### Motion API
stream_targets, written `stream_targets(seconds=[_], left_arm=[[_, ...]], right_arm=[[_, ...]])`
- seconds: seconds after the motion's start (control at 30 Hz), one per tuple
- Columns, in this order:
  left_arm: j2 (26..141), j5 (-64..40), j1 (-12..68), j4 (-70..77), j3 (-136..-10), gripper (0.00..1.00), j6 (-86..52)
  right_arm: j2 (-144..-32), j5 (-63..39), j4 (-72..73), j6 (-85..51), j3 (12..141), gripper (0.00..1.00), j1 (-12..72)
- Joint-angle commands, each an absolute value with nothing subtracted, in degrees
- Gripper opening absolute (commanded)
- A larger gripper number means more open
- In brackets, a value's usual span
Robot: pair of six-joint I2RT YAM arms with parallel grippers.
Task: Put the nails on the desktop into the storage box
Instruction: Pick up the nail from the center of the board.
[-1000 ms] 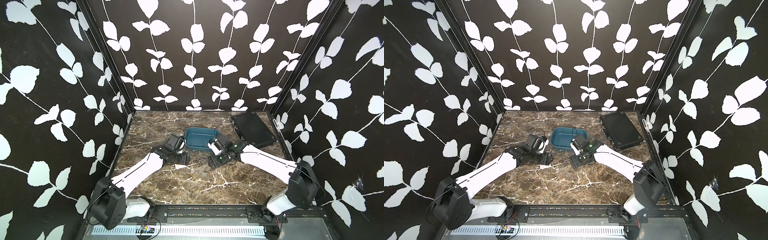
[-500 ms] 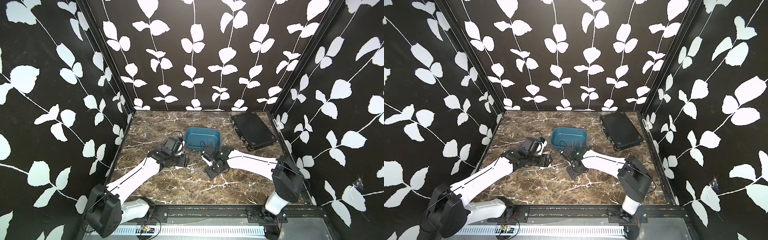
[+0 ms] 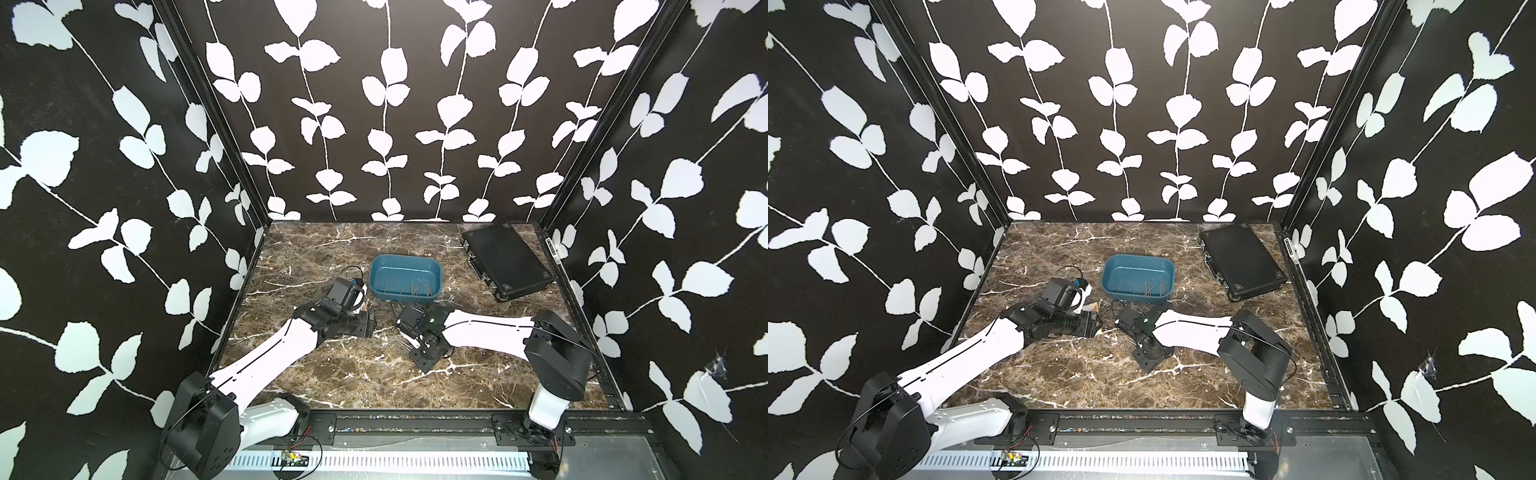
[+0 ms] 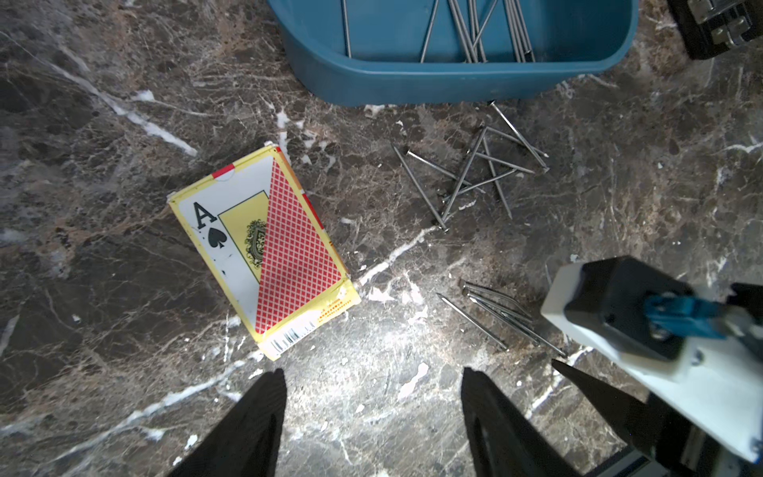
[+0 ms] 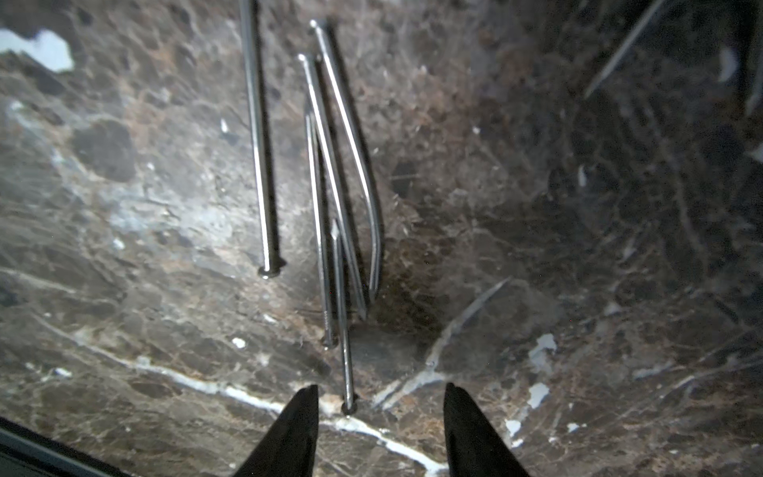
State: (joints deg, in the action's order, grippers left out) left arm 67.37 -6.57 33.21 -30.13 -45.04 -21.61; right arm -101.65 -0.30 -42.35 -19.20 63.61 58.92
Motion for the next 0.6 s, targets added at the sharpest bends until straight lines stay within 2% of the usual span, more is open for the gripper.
stream_targets(seconds=[0.0, 0.23, 0.57], left_arm=[[66.0, -6.2, 32.9, -31.3, -44.5, 0.7, -21.7], [65.5, -5.8, 32.8, -32.1, -44.1, 0.7, -22.0], [64.5, -5.5, 32.9, -31.7, -43.0, 0.7, -23.0]], right_arm=[[-103.1, -0.4, -40.8, -19.7, 61.8, 0.47, 59.5], [-105.2, -0.6, -40.2, -19.0, 62.8, 0.41, 59.7], [-105.6, 0.5, -40.9, -18.4, 62.2, 0.23, 59.9]])
